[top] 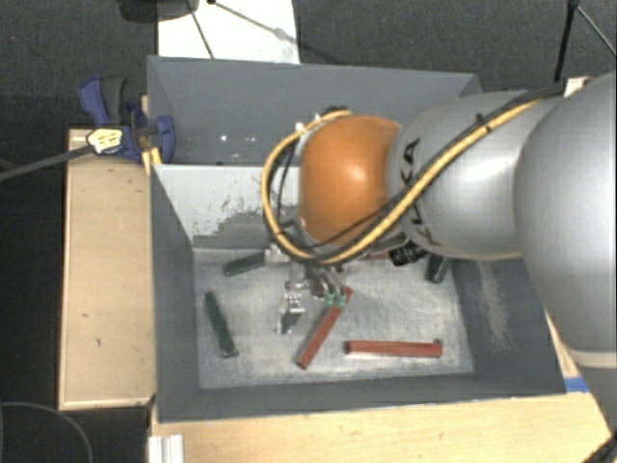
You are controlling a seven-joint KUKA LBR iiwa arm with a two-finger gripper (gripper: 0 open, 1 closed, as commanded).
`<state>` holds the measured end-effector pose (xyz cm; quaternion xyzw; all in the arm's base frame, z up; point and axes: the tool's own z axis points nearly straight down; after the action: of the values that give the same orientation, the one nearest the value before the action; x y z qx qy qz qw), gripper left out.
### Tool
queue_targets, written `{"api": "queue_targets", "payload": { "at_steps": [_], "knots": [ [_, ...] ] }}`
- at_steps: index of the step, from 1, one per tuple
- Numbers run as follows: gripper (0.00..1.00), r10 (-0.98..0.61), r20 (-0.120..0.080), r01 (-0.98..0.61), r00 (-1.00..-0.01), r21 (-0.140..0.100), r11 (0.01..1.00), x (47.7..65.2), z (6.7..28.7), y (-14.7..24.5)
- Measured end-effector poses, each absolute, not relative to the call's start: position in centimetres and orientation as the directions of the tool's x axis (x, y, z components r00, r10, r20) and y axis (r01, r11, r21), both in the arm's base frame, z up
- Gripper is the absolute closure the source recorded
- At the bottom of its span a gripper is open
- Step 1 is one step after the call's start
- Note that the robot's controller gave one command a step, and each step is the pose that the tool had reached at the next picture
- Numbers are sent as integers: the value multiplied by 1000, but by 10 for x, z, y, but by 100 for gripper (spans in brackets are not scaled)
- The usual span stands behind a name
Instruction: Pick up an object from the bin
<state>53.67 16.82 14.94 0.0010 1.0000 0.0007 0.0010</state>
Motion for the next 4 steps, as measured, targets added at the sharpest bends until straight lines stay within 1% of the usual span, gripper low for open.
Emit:
{"api": "queue_targets", "payload": {
  "at_steps": [1, 2, 3, 4],
  "knots": [
    [0, -246, -9, -246, -969, 2, 969, 536, 116, 139],
    [0, -418, -3, -418, -909, -2, 909, 528, 122, 80],
    [0, -574, -1, -574, -819, 0, 819, 523, 116, 98],
    [0, -638, -1, -638, -770, -1, 770, 532, 74, 100]
  ]
}}
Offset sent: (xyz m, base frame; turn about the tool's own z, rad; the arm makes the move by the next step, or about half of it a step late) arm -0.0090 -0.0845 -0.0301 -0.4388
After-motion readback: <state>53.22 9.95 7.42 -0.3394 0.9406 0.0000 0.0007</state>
